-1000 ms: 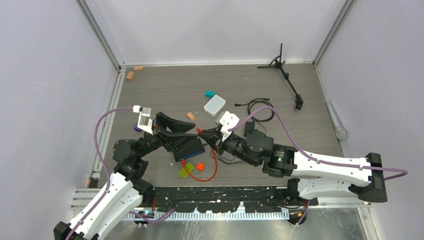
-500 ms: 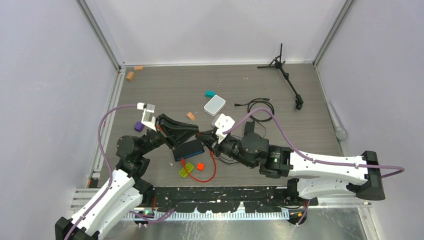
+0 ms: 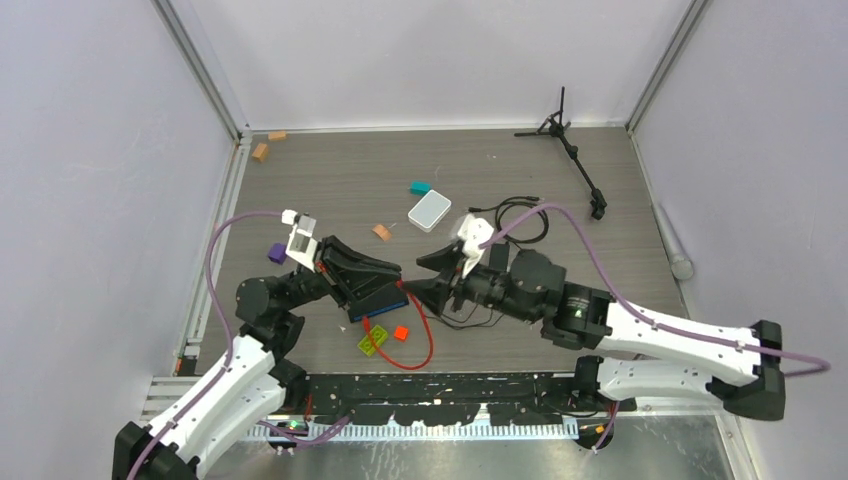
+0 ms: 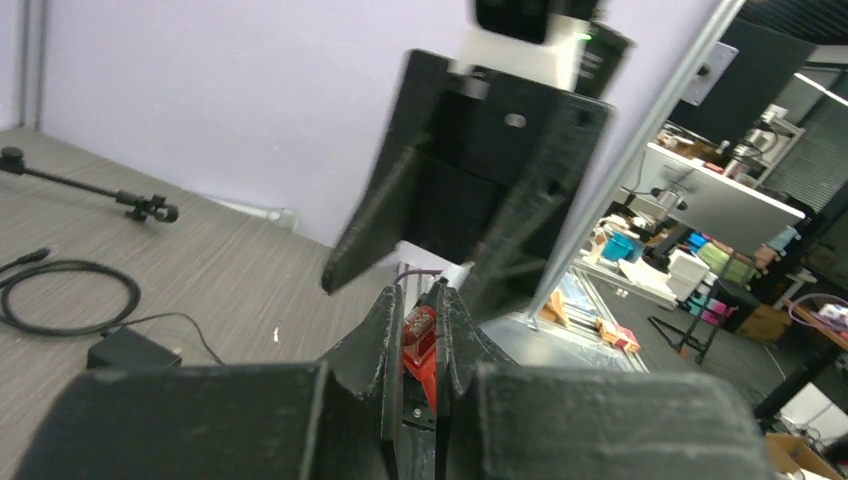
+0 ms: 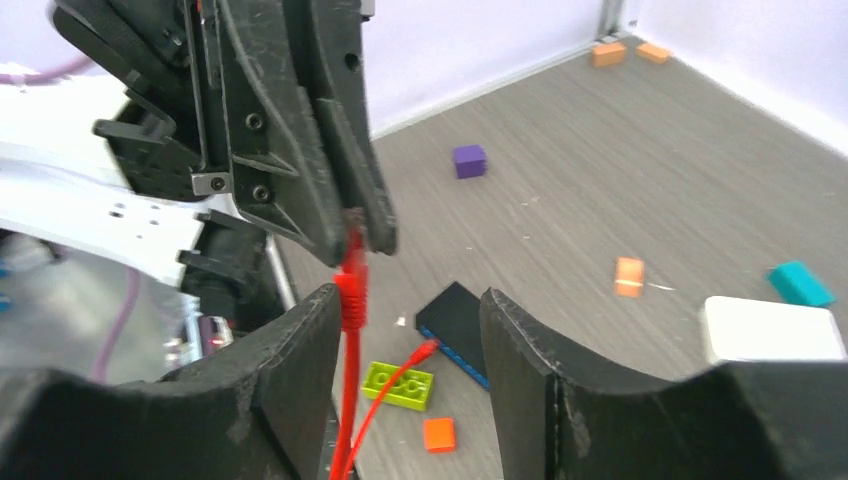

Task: Insert the plug into the switch port
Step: Pick up the connector from the center of the board.

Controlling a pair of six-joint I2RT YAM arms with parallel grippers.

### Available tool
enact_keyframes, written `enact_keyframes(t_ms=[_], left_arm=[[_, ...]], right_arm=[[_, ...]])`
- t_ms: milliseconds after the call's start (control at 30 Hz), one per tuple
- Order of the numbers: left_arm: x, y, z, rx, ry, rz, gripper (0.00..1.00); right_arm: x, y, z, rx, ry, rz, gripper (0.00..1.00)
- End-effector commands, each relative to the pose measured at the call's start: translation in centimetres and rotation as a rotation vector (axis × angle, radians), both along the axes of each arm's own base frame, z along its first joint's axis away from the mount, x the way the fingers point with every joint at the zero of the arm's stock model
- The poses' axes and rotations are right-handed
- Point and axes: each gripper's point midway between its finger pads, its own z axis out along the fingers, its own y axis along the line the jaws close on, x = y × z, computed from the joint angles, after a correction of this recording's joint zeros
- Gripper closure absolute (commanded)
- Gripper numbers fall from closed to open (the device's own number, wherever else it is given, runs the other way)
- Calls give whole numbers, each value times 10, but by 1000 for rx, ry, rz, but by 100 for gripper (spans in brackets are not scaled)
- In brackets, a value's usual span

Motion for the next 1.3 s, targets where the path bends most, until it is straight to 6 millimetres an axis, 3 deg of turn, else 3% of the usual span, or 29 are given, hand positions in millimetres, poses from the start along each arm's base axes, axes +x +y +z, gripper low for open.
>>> enact_keyframes(t_ms=[0,300,467,933,1267], left_arm=[[-30,5,23,-77,-159,-98,100],[-38,5,30,-108,-190,-157,100],[-40,5,33,-112,-198,-166,100],[-42,9,40,-142,-217,-141,100],[-32,16,47,-205,-251,-34,100]], right_arm=[[-20,-11,7,154,189,216,41],[-45,-5,41,394,318,583,43],[-49,-2,46,429,320,627,43],[-51,7,41,451,378,699,62],[-53,8,47,505,399,741,62]])
